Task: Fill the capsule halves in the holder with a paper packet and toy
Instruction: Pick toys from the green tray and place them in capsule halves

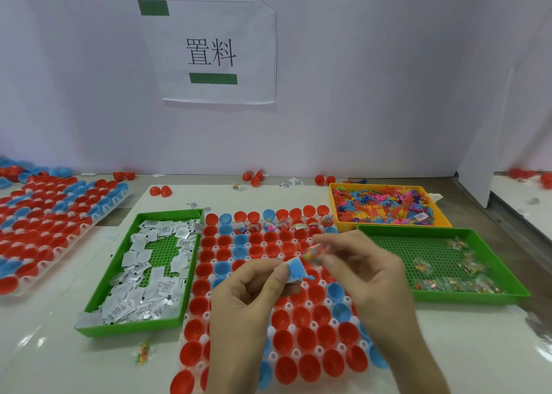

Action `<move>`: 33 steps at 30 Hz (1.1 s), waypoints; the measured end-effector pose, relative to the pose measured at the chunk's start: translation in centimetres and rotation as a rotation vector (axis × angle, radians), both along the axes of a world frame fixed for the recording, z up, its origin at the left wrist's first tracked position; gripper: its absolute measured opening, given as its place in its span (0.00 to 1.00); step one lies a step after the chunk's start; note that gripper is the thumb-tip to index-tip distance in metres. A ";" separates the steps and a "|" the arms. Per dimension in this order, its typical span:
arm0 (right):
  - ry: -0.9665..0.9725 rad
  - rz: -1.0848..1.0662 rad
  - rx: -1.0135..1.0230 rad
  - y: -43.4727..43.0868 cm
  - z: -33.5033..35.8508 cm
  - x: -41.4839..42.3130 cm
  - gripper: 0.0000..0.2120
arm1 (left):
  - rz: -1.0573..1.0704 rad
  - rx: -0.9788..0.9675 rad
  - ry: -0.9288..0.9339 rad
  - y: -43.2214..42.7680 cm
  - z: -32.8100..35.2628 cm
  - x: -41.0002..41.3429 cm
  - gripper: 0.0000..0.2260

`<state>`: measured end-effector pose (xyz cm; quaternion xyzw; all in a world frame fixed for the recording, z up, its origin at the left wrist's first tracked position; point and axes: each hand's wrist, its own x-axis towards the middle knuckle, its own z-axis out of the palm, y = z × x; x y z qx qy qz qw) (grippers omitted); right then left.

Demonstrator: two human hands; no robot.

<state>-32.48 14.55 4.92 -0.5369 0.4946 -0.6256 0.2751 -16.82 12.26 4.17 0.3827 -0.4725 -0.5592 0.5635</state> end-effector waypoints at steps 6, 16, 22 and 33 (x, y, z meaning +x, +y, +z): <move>-0.086 0.048 0.034 0.2 0.1 2.2 0.14 | 0.128 -0.119 -0.075 0.1 0.0 0.0 0.07; -0.050 0.007 0.073 0.4 -0.6 2.7 0.17 | 0.168 -0.293 -0.403 0.9 0.1 0.1 0.12; -0.008 0.007 0.065 0.8 -0.5 2.9 0.19 | 0.152 -0.352 -0.586 0.9 0.0 0.8 0.16; -0.009 -0.070 0.035 1.2 -0.7 2.8 0.19 | -0.101 -0.143 -0.232 0.4 -0.1 1.4 0.09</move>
